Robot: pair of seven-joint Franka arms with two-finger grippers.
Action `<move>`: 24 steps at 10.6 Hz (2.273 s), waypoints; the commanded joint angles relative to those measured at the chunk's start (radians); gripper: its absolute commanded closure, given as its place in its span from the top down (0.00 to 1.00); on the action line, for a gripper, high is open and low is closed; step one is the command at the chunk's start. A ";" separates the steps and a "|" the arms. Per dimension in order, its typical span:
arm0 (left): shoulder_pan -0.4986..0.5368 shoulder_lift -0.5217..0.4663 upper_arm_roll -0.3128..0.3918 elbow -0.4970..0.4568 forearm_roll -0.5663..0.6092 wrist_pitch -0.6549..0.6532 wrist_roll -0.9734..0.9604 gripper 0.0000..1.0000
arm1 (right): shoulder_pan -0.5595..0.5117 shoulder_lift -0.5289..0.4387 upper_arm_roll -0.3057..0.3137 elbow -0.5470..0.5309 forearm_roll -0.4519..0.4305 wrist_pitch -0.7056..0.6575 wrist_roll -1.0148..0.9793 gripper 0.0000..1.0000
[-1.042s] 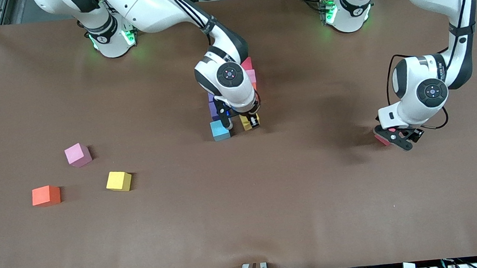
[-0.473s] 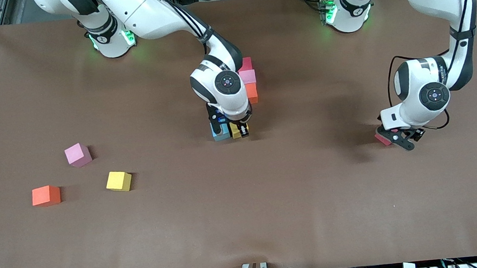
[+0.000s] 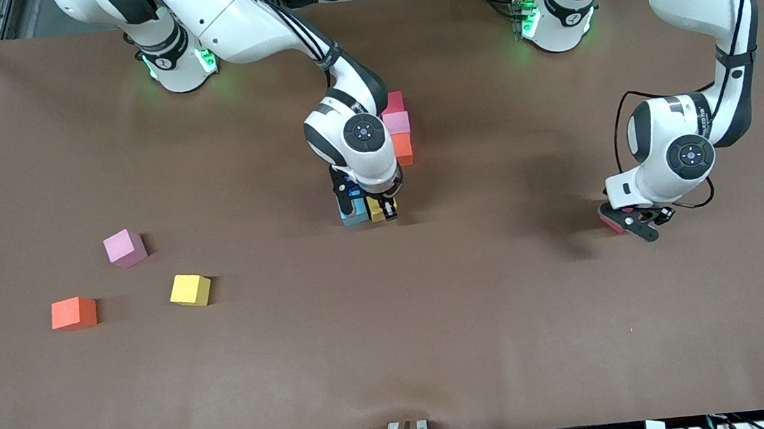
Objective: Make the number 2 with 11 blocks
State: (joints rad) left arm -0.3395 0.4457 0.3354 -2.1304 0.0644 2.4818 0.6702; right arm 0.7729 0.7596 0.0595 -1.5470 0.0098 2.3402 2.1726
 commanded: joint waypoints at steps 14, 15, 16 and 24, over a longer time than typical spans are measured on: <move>-0.079 -0.007 -0.110 0.228 -0.305 -0.491 -0.944 0.00 | 0.019 -0.022 0.008 -0.064 -0.025 -0.010 0.035 0.00; -0.110 -0.027 -0.104 0.239 -0.311 -0.513 -1.054 0.00 | 0.019 -0.022 0.008 -0.064 -0.025 -0.010 0.035 0.00; -0.143 -0.035 -0.102 0.282 -0.311 -0.547 -1.189 0.00 | 0.019 -0.022 0.008 -0.065 -0.025 -0.010 0.035 0.00; -0.205 -0.207 -0.125 0.376 -0.126 -0.759 -1.486 0.00 | 0.009 -0.042 0.008 -0.055 -0.025 -0.035 0.016 1.00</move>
State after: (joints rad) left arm -0.5211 0.3461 0.2126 -1.7495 -0.1747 1.8349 -0.7619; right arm 0.7854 0.7480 0.0674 -1.5929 -0.0013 2.3168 2.1746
